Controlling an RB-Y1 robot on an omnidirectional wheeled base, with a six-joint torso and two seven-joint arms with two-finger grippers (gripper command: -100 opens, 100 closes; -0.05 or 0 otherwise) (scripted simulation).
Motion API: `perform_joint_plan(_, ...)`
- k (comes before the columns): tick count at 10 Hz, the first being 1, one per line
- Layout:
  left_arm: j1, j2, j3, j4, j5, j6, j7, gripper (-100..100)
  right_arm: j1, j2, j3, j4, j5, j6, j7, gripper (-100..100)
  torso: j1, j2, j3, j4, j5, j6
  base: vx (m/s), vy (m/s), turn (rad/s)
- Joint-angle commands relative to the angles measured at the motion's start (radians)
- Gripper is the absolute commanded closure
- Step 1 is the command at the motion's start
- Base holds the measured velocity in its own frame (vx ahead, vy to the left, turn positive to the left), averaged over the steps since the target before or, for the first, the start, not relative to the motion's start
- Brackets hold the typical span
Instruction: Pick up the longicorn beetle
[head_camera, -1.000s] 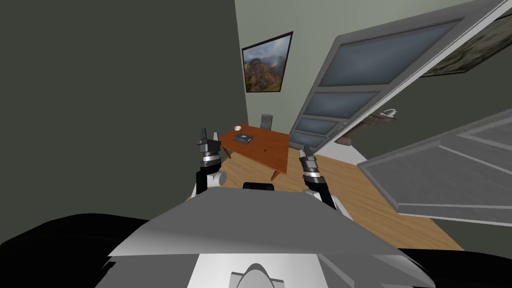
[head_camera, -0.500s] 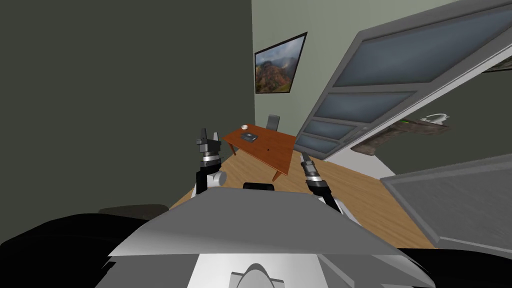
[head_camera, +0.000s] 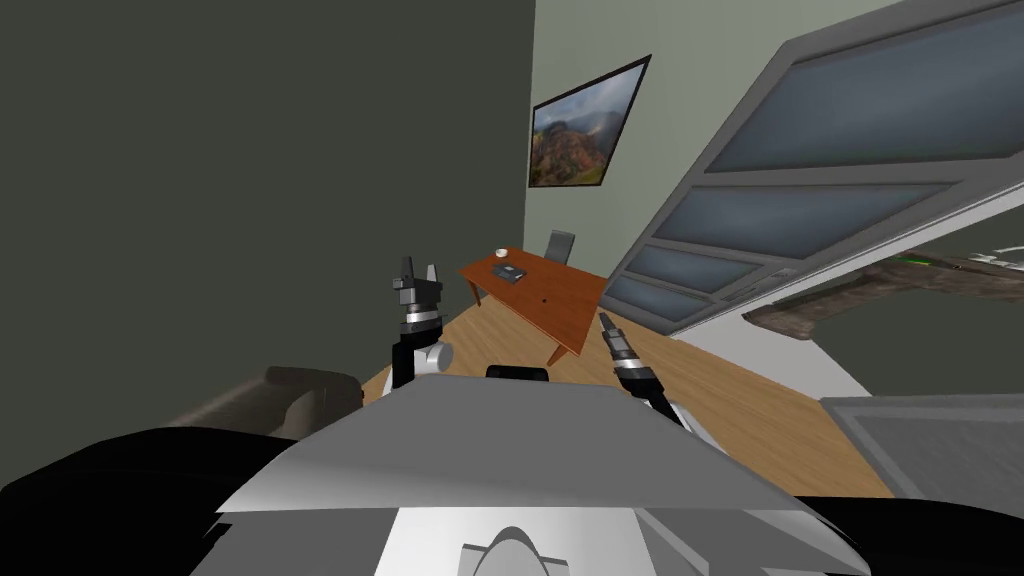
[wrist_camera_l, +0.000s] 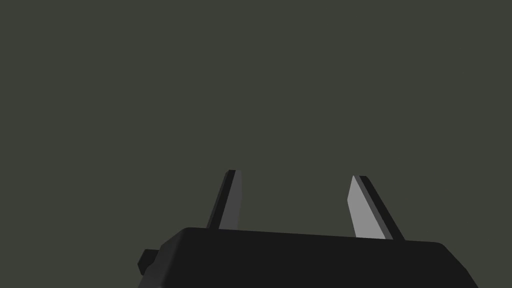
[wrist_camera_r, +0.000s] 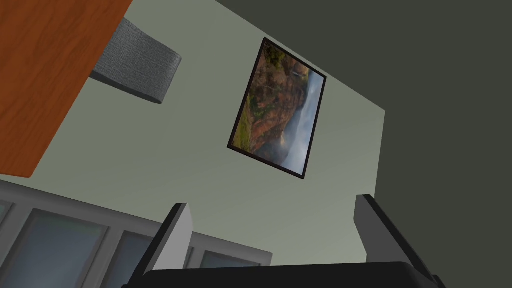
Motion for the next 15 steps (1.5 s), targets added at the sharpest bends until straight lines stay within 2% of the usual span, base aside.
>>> perform_joint_plan(1, 0.0, 0.0, 0.0, 0.0, 0.0, 0.0, 0.0, 0, 0.006, -0.041, 0.012, 0.05, -0.004, -0.005, 0.026, -100, 0.0, 0.0, 0.0, 0.0, 0.0, 0.0, -0.029, -0.034, 0.224)
perform_joint_plan(2, 0.0, 0.0, 0.0, 0.0, 0.0, 0.0, 0.0, 0, 0.006, -0.041, 0.012, 0.068, -0.004, -0.005, 0.026, -100, 0.0, 0.0, 0.0, 0.0, 0.0, -0.001, -0.021, -0.029, 0.185)
perform_joint_plan(3, 0.0, 0.0, 0.0, 0.0, 0.0, 0.0, 0.0, 0, 0.011, -0.076, 0.027, 0.094, -0.007, -0.006, 0.049, -100, 0.001, -0.001, 0.0, 0.0, 0.0, 0.0, -0.017, -0.021, 0.35)
perform_joint_plan(4, 0.0, 0.0, 0.0, 0.0, 0.0, 0.0, 0.0, 0, 0.011, -0.076, 0.027, 0.12, -0.007, -0.006, 0.049, -100, 0.001, -0.001, -0.001, 0.0, 0.0, -0.001, -0.012, -0.023, 0.188)
perform_joint_plan(6, 0.0, 0.0, 0.0, 0.0, 0.0, 0.0, 0.0, 0, 0.019, -0.142, 0.064, 0.202, -0.014, -0.004, 0.096, -100, 0.001, -0.002, -0.001, 0.0, 0.0, -0.001, -0.002, -0.02, 0.382)
perform_joint_plan(7, 0.0, 0.0, 0.0, 0.0, 0.0, 0.0, 0.0, 0, 0.019, -0.148, 0.064, 0.226, -0.014, -0.004, 0.096, -100, 0.001, -0.003, -0.002, -0.001, 0.0, -0.001, 0.007, -0.022, 0.205)
perform_joint_plan(8, 0.0, 0.0, 0.0, 0.0, 0.0, 0.0, 0.0, 0, 0.022, -0.184, 0.087, 0.253, -0.017, -0.001, 0.119, -100, 0.001, -0.003, -0.002, -0.001, 0.0, 0.0, 0.017, -0.007, 0.378)
perform_joint_plan(9, 0.0, 0.0, 0.0, 0.0, 0.0, 0.0, 0.0, 0, 0.022, -0.184, 0.087, 0.28, -0.017, -0.001, 0.119, -100, 0.002, -0.004, -0.002, -0.001, 0.0, -0.001, 0.019, -0.013, 0.187)
perform_joint_plan(10, 0.0, 0.0, 0.0, 0.0, 0.0, 0.0, 0.0, 0, 0.025, -0.22, 0.111, 0.31, -0.02, 0.004, 0.142, -100, 0.002, -0.004, -0.002, -0.001, 0.0, 0.0, 0.029, -0.005, 0.301)
perform_joint_plan(11, 0.0, 0.0, 0.0, 0.0, 0.0, 0.0, 0.0, 0, 0.025, -0.22, 0.111, 0.334, -0.02, 0.004, 0.142, -100, 0.002, -0.005, -0.003, -0.001, 0.001, -0.001, 0.03, -0.01, 0.193)
perform_joint_plan(12, 0.0, 0.0, 0.0, 0.0, 0.0, 0.0, 0.0, 0, 0.025, -0.22, 0.111, 0.334, -0.02, 0.004, 0.142, -100, 0.002, -0.005, -0.003, -0.001, 0.001, 0.0, 0.016, -0.006, -0.003)
perform_joint_plan(13, 0.0, 0.0, 0.0, 0.0, 0.0, 0.0, 0.0, 0, 0.027, -0.255, 0.137, 0.372, -0.023, 0.01, 0.165, -100, 0.003, -0.004, -0.002, -0.001, 0.001, 0.001, 0.035, 0.009, 0.355)
perform_joint_plan(14, 0.0, 0.0, 0.0, 0.0, 0.0, 0.0, 0.0, 0, 0.027, -0.255, 0.137, 0.387, -0.023, 0.01, 0.165, -100, 0.003, -0.005, -0.003, -0.001, 0.001, -0.001, 0.039, -0.005, 0.204)
perform_joint_plan(15, 0.0, 0.0, 0.0, 0.0, 0.0, 0.0, 0.0, 0, 0.028, -0.29, 0.165, 0.418, -0.026, 0.018, 0.188, -100, 0.003, -0.006, -0.003, -0.001, 0.001, 0.0, 0.061, 0.003, 0.335)
